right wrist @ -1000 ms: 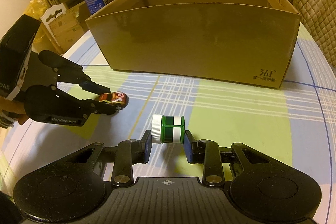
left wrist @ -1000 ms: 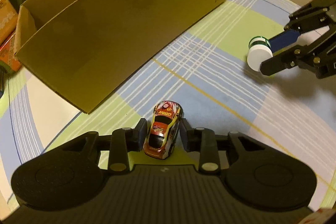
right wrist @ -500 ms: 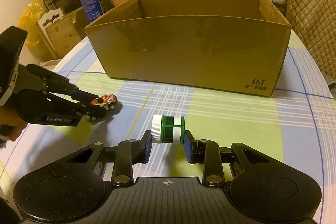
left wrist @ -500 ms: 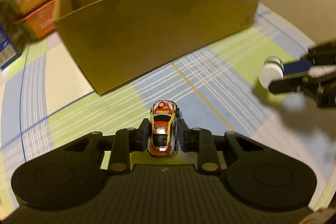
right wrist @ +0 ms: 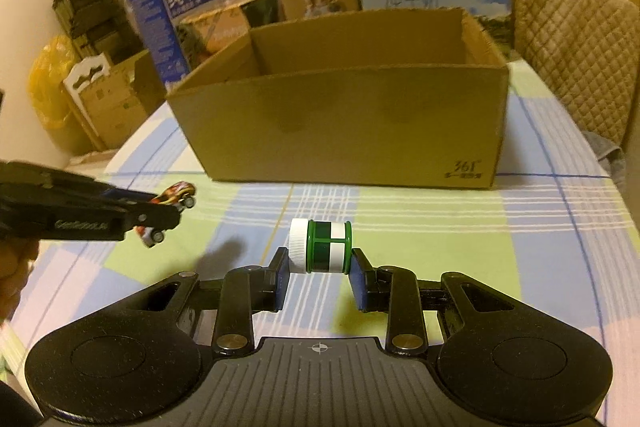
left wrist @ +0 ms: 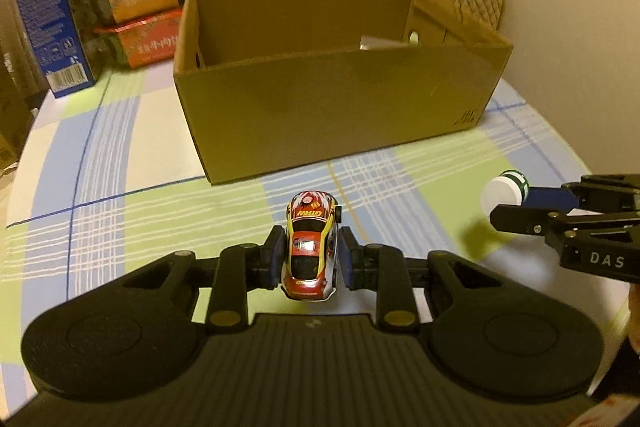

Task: Organize rigid objects
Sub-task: 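Lift the toy car and cylinder and carry both over the box, then lower both items into the box and open both grippers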

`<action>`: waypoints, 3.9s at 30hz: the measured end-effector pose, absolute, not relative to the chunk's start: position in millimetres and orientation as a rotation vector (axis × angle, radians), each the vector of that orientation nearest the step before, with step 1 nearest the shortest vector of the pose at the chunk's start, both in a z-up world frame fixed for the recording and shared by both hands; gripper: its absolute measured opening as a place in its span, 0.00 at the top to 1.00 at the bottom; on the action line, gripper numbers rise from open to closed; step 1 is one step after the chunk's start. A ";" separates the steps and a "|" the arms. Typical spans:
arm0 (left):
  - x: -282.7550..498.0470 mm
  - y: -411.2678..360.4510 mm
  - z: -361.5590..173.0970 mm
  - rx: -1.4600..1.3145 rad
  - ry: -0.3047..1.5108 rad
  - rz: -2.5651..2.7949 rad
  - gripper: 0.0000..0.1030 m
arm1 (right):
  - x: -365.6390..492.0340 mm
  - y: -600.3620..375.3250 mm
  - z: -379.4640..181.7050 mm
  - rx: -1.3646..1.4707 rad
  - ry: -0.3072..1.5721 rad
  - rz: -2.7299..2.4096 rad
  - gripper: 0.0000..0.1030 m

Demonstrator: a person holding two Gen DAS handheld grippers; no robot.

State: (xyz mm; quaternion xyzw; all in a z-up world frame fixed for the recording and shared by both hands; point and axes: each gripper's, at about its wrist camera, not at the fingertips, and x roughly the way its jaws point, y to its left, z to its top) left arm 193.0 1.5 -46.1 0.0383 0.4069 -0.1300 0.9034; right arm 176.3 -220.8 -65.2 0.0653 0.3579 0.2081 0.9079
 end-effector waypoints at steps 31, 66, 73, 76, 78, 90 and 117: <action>145.9 -36.3 66.0 0.012 0.734 -0.216 0.77 | 156.8 -246.9 54.7 0.141 0.628 0.362 0.73; 289.0 -32.9 81.1 0.053 0.739 -0.216 0.77 | 291.1 -251.8 71.0 0.026 0.618 0.329 0.72; 311.7 -29.5 69.4 0.044 0.765 -0.211 0.77 | 315.0 -242.5 64.2 0.006 0.641 0.331 0.72; 320.1 -28.6 64.6 0.049 0.774 -0.206 0.77 | 323.6 -241.4 61.3 0.010 0.652 0.330 0.72; 325.2 -28.5 61.6 0.053 0.779 -0.203 0.77 | 328.6 -241.4 59.5 0.011 0.657 0.332 0.72; 350.9 -30.3 46.1 0.061 0.806 -0.205 0.77 | 350.9 -242.4 43.9 0.029 0.712 0.331 0.72; 369.0 -45.9 24.8 0.055 0.828 -0.210 0.77 | 359.1 -243.7 27.6 0.073 0.751 0.338 0.72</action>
